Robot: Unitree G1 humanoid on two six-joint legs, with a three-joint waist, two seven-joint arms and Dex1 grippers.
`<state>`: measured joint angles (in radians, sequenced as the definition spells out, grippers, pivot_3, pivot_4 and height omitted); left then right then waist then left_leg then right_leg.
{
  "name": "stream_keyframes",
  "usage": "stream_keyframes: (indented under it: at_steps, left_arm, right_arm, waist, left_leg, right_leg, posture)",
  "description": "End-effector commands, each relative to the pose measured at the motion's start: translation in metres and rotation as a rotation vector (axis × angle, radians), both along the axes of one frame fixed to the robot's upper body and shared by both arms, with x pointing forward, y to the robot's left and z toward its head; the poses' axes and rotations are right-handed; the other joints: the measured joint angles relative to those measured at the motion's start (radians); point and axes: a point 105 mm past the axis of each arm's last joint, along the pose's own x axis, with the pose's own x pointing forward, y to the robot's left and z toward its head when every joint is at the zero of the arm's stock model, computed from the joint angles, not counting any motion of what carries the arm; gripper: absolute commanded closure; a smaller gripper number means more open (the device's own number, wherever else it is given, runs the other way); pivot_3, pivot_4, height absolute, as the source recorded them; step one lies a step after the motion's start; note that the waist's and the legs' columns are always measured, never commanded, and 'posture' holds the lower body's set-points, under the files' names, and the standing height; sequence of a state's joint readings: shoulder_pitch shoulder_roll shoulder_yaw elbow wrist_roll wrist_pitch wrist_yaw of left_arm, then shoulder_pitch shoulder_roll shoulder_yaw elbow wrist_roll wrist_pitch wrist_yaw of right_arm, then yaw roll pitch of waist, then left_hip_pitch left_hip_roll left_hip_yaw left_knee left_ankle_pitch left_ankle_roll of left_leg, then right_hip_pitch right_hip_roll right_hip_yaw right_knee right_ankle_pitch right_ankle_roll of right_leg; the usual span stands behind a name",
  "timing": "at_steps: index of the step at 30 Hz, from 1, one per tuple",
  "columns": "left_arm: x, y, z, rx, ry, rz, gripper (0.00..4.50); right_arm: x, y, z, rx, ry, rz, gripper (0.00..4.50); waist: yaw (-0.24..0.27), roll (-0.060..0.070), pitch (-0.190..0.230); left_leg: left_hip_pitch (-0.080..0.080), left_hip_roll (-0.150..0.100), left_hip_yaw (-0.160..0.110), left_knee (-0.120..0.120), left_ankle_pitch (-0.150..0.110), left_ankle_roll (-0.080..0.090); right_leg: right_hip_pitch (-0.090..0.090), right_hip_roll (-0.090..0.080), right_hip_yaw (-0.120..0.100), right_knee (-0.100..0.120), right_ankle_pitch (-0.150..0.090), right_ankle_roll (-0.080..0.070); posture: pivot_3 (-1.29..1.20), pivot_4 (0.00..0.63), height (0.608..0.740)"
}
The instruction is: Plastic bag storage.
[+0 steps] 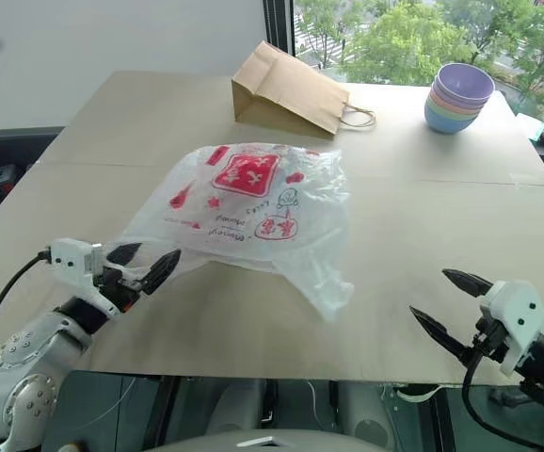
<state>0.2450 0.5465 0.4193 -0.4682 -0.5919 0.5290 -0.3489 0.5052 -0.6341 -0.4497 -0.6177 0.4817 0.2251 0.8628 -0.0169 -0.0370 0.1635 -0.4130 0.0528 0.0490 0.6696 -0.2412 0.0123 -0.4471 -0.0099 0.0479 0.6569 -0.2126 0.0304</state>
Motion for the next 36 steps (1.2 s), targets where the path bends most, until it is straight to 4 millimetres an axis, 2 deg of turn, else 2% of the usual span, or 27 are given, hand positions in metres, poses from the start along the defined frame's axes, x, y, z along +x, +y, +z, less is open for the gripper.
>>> stream_keyframes:
  at_steps: [1,3,5,7,10,13,17,22,24,28,31,32,34,36]
  left_arm:
    - [-0.010,-0.034,0.018,-0.006,-0.041,-0.214,0.05]
    - [-0.013,-0.037,0.019,-0.018,-0.002,-0.265,0.05]
    - [-0.023,-0.035,0.009,0.090,0.093,-0.365,0.05]
    - [-0.022,-0.015,0.004,0.213,0.164,-0.347,0.05]
    - [-0.013,0.008,0.014,0.271,0.171,-0.290,0.05]
    - [-0.007,0.022,0.015,0.314,0.181,-0.206,0.05]
    - [-0.014,0.017,0.005,0.321,0.215,-0.189,0.05]
    - [-0.030,0.022,-0.012,0.221,0.356,-0.096,0.05]
    - [-0.032,0.027,-0.012,0.203,0.378,-0.039,0.05]
    - [-0.028,0.051,-0.001,0.333,0.373,0.086,0.05]
    - [-0.024,0.037,0.006,0.206,0.353,0.041,0.05]
    - [-0.024,0.039,0.007,0.193,0.362,0.054,0.05]
    - [-0.027,0.063,0.008,0.278,0.361,0.166,0.05]
    - [-0.027,0.084,0.018,0.346,0.275,0.274,0.05]
  right_arm:
    - [0.002,0.003,0.001,-0.005,-0.026,0.012,0.33]
    - [0.004,0.004,0.000,-0.002,-0.027,0.020,0.33]
    - [0.008,0.006,0.000,0.008,-0.026,0.030,0.33]
    - [0.011,0.008,-0.001,0.012,-0.028,0.049,0.33]
    - [0.017,0.012,-0.001,0.015,-0.035,0.067,0.33]
    - [0.021,0.016,-0.002,0.024,-0.040,0.077,0.33]
    - [0.023,0.020,-0.003,0.025,-0.040,0.089,0.33]
    - [0.028,0.023,-0.003,0.023,-0.044,0.098,0.33]
    - [0.029,0.024,-0.003,0.022,-0.044,0.106,0.33]
    - [0.033,0.028,-0.003,0.024,-0.045,0.121,0.33]
    - [0.036,0.031,-0.003,0.024,-0.043,0.127,0.33]
    - [0.037,0.032,-0.004,0.025,-0.042,0.133,0.33]
    - [0.039,0.032,-0.003,0.027,-0.042,0.140,0.33]
    - [0.040,0.031,-0.001,0.034,-0.042,0.143,0.33]
  waist:
    - [0.004,0.000,0.000]
    - [0.007,-0.001,0.000]
    - [0.005,-0.001,-0.001]
    - [0.003,0.000,-0.001]
    - [0.003,0.001,0.000]
    - [0.003,0.001,0.000]
    - [0.003,0.001,0.000]
    - [0.003,0.001,0.000]
    - [0.003,0.000,-0.001]
    - [0.003,0.000,-0.001]
    - [0.003,0.000,-0.001]
    - [0.004,0.000,-0.001]
    - [0.003,-0.001,-0.001]
    - [-0.001,-0.001,-0.001]
  left_leg:
    - [0.000,0.000,0.000,0.000,0.000,0.000]
    - [-0.001,0.001,0.000,0.000,0.000,0.000]
    - [0.000,0.001,0.000,0.000,0.000,0.000]
    - [0.001,0.001,0.000,0.000,0.000,0.000]
    - [0.002,0.001,-0.001,0.000,0.000,0.000]
    - [0.000,0.002,0.000,0.000,0.000,0.000]
    - [0.000,0.002,0.000,-0.001,-0.001,0.001]
    - [0.000,0.002,0.001,-0.001,-0.001,0.001]
    - [0.000,0.002,0.000,0.000,-0.001,0.001]
    - [0.001,0.001,0.000,0.000,-0.001,0.001]
    - [0.001,0.001,0.000,0.000,-0.001,0.001]
    - [0.001,0.001,0.000,0.000,-0.001,0.001]
    - [0.000,0.001,0.001,0.000,-0.001,0.001]
    - [0.001,0.001,0.000,0.000,-0.001,0.001]
  right_leg:
    - [0.000,0.000,0.000,0.000,0.000,0.000]
    - [0.000,-0.002,-0.001,0.000,0.000,0.000]
    - [0.000,-0.003,-0.001,0.000,0.000,0.000]
    - [0.000,-0.002,-0.001,0.000,0.000,0.000]
    - [0.000,-0.002,-0.001,0.000,0.000,0.000]
    - [-0.001,-0.003,-0.001,0.000,0.000,0.000]
    - [-0.001,-0.004,-0.001,-0.001,0.000,0.000]
    - [-0.001,-0.004,-0.002,0.000,0.000,0.000]
    - [-0.001,-0.004,-0.002,0.000,0.000,0.000]
    - [0.000,-0.003,-0.001,0.001,0.000,0.000]
    - [0.000,-0.003,-0.001,0.001,0.000,0.000]
    - [0.000,-0.003,-0.001,0.001,0.000,0.000]
    - [0.000,-0.003,-0.002,0.001,0.000,0.000]
    - [0.000,-0.003,-0.001,0.001,0.000,0.000]
  posture:
    - [0.00,0.150,0.740]
    - [0.00,0.150,0.740]
    - [0.00,0.150,0.740]
    - [0.00,0.150,0.740]
    - [0.00,0.150,0.740]
    - [0.00,0.150,0.740]
    - [0.00,0.150,0.740]
    - [0.00,0.150,0.740]
    - [0.00,0.150,0.740]
    - [0.00,0.150,0.740]
    - [0.00,0.150,0.740]
    - [0.00,0.150,0.740]
    - [0.00,0.150,0.740]
    - [0.00,0.150,0.740]
